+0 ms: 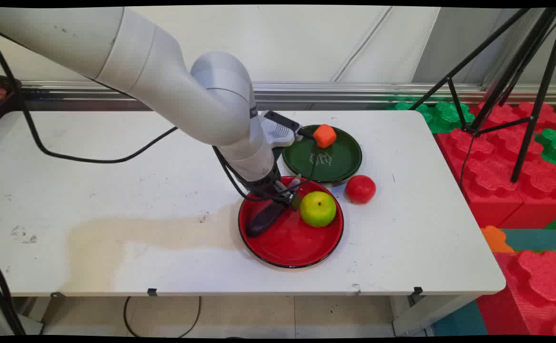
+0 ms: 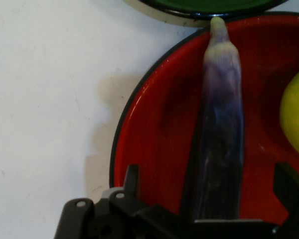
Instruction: Pick up the mandarin from the green plate
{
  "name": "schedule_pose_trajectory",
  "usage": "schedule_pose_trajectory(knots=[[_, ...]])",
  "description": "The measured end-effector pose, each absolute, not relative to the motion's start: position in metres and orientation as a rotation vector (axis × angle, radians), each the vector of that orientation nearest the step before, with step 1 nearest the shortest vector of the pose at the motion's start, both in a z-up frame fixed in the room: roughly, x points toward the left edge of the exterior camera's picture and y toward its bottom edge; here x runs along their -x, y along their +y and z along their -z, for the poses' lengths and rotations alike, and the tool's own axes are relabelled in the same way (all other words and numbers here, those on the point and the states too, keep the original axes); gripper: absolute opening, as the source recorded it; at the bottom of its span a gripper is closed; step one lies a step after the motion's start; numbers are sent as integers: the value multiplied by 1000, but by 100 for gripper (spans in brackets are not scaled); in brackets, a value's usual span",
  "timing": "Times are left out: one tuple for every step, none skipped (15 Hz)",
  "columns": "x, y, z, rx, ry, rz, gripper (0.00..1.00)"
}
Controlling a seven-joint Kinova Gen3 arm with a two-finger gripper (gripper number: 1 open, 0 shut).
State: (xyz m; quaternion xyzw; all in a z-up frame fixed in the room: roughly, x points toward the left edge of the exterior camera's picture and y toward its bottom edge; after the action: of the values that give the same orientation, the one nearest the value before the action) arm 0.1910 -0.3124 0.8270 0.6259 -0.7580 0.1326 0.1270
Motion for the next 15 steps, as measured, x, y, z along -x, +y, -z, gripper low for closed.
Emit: schedule_pose_trajectory(knots=[[-192,-312,-829,-1812,-2209,-391,100],[-193,-311,-832,-1803,-2213,-398,100],[-194,-310,-834,-1794,-2216,-403,100],[-196,-309,-838,-1782,-2221,-410,100],[-197,-307,-842,-1767,-2227,-417,100],[-198,-306,-846,-1752,-2233,-423,100],[-200,-305,-851,-1731,-2241,-430,100],[-201,-303,-857,-1705,-2253,-438,100],[-203,-302,-863,-1679,-2265,-445,100],[-204,-300,-870,-1642,-2282,-453,100],[-206,-299,-877,-1602,-2299,-462,100],[-208,-297,-886,-1553,-2319,-471,100],[-210,-296,-892,-1521,-2331,-476,100],[-212,-295,-901,-1473,-2349,-484,100],[-215,-294,-908,-1433,-2364,-490,100]])
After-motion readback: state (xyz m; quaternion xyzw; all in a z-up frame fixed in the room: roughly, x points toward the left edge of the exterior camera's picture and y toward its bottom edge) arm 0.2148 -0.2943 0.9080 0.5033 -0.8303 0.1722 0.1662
